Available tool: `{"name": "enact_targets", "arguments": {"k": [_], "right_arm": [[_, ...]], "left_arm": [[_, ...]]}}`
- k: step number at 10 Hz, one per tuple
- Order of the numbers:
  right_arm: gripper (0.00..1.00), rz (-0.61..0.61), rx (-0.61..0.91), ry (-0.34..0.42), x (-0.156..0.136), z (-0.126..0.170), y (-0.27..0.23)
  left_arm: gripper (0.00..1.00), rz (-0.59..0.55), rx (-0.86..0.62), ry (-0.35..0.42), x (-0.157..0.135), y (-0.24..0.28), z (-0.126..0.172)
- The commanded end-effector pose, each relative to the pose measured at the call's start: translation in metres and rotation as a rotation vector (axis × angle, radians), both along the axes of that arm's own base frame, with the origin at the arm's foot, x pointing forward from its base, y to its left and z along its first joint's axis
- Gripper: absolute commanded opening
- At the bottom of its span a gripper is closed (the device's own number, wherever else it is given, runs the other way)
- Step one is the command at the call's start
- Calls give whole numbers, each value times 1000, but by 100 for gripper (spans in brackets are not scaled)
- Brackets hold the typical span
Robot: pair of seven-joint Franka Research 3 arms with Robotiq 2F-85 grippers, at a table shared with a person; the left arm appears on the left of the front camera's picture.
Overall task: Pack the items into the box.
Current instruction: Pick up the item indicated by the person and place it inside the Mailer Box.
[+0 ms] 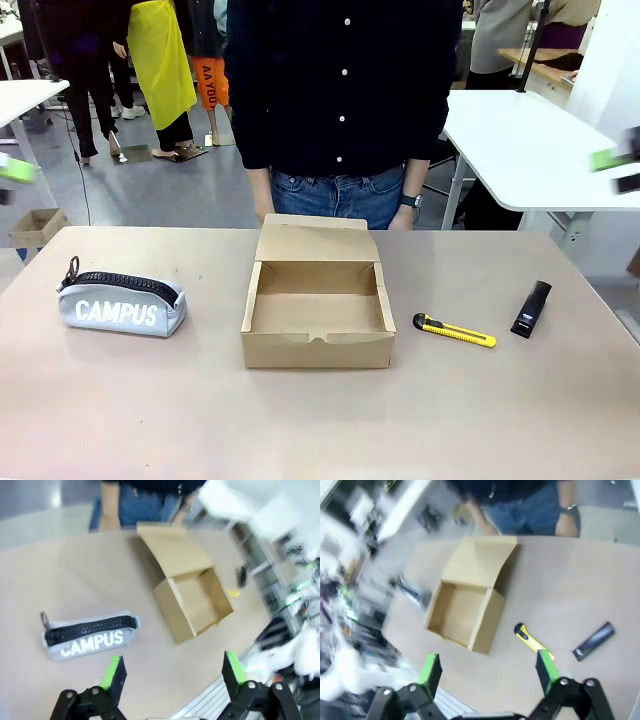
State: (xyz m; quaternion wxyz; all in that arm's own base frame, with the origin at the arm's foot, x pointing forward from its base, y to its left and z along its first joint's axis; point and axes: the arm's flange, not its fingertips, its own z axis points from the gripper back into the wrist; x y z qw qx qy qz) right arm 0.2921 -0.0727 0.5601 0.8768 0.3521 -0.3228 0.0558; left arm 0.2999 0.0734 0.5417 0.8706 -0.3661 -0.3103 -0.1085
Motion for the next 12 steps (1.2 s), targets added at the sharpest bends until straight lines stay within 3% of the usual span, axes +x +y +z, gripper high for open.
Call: {"name": "enact_targets", "arguments": {"k": [1,4,6,7,8,12], "right_arm": [[100,-173,257,-33,-43,-37,-92],[100,-363,544,4,-72,-114,-187],[100,-493,619,-1,-86,-158,-213],[100,-521,581,-7,-87,-166,-210],[100,-479,597,40,-99,-145,-231],[100,-479,597,40,-99,-145,-231]], "left_arm": [[100,219,-412,25,-34,88,-72],[100,378,-732,137,-31,154,-153],[100,438,-830,139,-24,168,-181],[100,432,-710,177,-51,188,-156],[100,432,-710,177,-51,188,-156],[100,432,-710,177,-51,188,-156]]}}
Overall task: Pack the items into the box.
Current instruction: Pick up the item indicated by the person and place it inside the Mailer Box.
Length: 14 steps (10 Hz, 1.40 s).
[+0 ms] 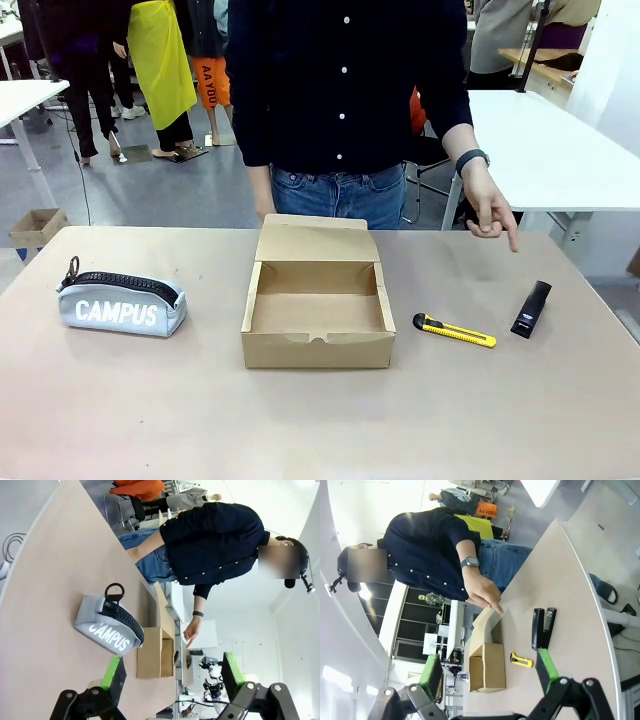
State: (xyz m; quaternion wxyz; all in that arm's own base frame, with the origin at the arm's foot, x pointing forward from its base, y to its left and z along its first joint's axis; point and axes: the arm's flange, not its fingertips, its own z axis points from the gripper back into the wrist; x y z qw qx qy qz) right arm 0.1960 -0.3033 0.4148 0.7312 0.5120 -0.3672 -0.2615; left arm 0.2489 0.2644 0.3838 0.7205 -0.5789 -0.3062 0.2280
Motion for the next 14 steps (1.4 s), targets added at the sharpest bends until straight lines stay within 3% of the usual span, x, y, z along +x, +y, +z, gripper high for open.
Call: {"name": "enact_targets", "arguments": {"k": [1,8,9,12,14], "right_arm": [[100,-7,-18,-27,-3,0,-1],[100,-7,-18,-27,-3,0,-1],[100,-3,0,3,-4,-3,0],[100,145,-224,290,48,39,99],[100,320,-469,526,91,30,180]], "left_arm": [[100,12,8,-32,0,-3,1],[100,12,8,-32,0,-3,1],[100,12,8,-32,0,-3,1],[100,12,8,-32,0,-3,1],[100,12,8,-32,0,-3,1]]}}
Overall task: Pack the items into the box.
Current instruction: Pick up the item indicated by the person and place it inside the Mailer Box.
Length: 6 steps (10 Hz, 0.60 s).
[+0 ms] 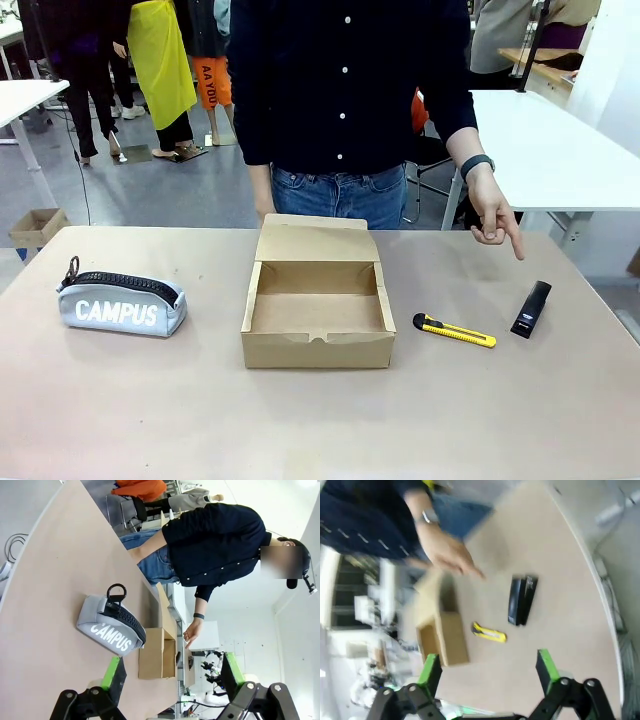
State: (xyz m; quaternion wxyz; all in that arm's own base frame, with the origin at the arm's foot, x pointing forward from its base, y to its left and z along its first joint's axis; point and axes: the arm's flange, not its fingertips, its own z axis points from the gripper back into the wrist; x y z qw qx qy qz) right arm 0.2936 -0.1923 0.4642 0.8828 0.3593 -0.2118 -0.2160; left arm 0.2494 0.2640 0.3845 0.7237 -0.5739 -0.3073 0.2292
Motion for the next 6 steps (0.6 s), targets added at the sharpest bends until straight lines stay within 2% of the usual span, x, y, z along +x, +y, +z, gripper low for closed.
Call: {"name": "enact_targets", "arguments": {"k": [1,2,3,4,5,6], "right_arm": [[100,222,-241,242,8,-33,108],[100,287,-310,294,15,-43,131],[100,314,-332,300,13,-47,139],[100,275,-315,240,3,-37,127],[100,266,-271,285,52,-23,131],[100,266,-271,285,52,-23,131]], "left_arm": [[100,7,-2,-36,-1,-2,1],[100,7,-2,-36,-1,-2,1],[100,7,-2,-36,-1,-2,1],[100,7,-2,-36,-1,-2,1],[100,7,-2,-36,-1,-2,1],[100,7,-2,-36,-1,-2,1]]}}
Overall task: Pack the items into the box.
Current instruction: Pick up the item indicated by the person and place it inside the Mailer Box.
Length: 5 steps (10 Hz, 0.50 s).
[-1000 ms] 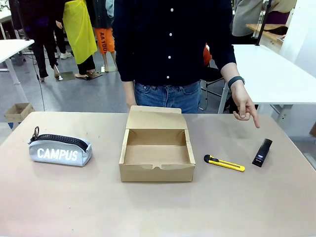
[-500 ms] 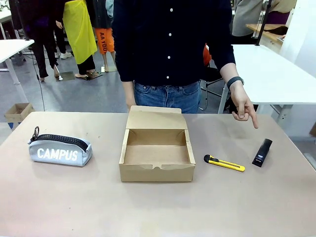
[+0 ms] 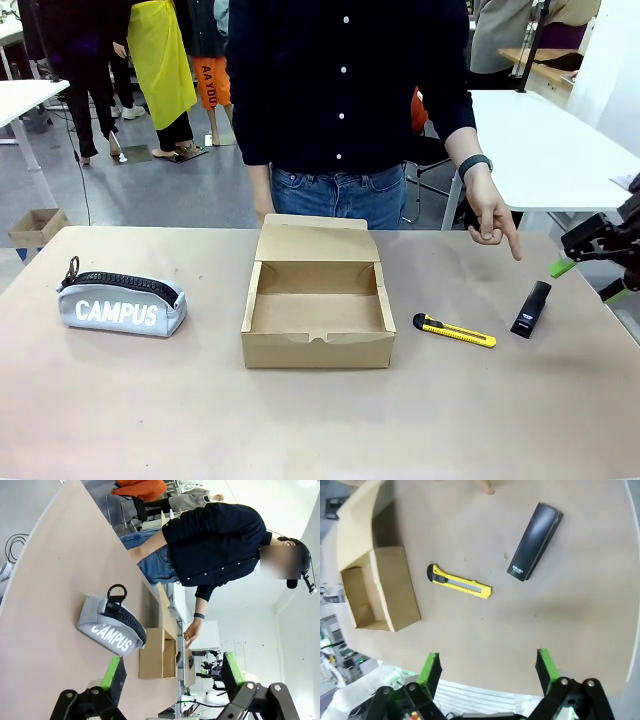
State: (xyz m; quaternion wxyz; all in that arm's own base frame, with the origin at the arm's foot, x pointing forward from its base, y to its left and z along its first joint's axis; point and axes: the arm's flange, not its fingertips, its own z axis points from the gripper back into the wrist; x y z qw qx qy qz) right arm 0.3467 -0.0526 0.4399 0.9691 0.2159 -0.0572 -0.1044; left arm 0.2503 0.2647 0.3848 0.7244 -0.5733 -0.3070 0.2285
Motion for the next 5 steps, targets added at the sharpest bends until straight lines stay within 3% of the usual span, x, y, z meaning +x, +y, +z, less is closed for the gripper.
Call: {"name": "enact_targets", "arguments": {"k": [1,5], "right_arm": [[100,10,-7,2,0,0,3],[100,-54,-122,108,12,-10,27]], "left_arm": [[100,8,-4,-37,-2,-3,0],[100,8,-4,-37,-2,-3,0]]}}
